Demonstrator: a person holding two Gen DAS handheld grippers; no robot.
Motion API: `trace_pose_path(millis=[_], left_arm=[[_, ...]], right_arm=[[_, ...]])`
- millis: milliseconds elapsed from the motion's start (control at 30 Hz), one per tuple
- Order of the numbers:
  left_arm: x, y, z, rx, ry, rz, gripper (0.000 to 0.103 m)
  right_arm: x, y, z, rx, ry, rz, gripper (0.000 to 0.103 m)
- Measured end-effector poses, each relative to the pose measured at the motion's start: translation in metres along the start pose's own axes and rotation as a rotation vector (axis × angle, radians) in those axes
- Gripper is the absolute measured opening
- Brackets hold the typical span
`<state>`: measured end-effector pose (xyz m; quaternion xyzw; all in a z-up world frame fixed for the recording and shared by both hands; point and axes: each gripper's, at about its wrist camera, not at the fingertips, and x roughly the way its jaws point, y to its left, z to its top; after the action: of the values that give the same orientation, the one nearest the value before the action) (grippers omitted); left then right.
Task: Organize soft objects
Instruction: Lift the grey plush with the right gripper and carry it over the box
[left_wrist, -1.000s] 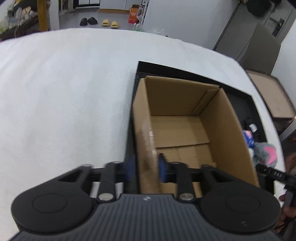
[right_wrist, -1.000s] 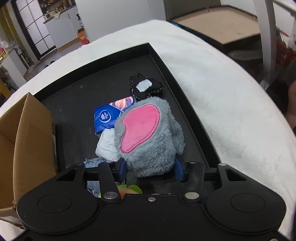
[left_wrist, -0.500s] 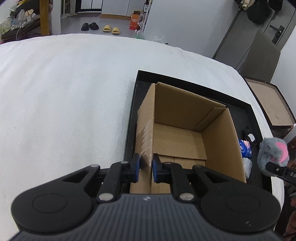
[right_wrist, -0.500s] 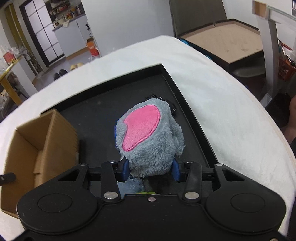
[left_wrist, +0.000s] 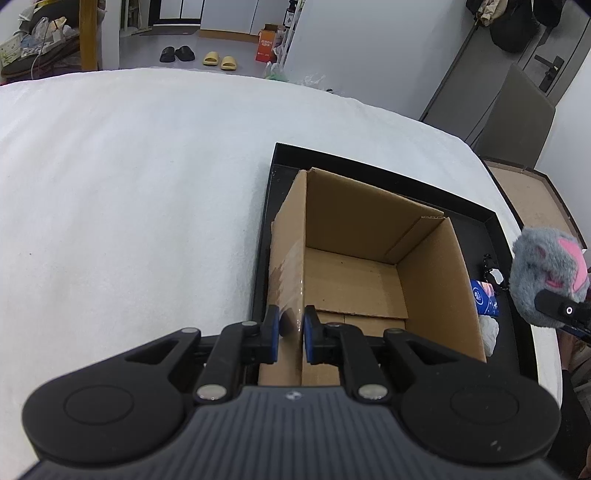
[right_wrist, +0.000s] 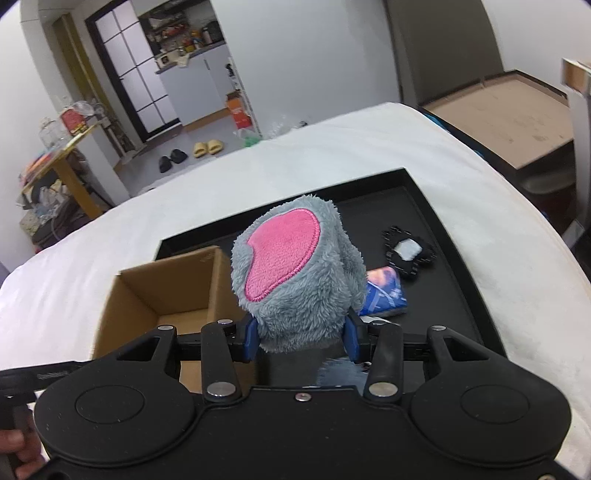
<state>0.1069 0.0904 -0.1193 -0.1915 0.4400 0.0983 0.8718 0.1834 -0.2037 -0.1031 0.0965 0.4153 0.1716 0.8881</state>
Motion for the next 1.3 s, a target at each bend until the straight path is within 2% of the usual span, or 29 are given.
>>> trace_pose_path(millis=[633, 1300], left_arm=[[0.001, 0.013, -0.003, -0.044, -0.008, -0.037, 0.012], [0.001, 0.023, 0.001, -0.083, 0.006, -0.071, 0.013]], right_arm=[[0.005, 0.066, -0.005, -0.077, 0.015, 0.09, 0.043], [0.046, 0.117, -0.014, -0.082, 0.098, 0.169, 0.044]])
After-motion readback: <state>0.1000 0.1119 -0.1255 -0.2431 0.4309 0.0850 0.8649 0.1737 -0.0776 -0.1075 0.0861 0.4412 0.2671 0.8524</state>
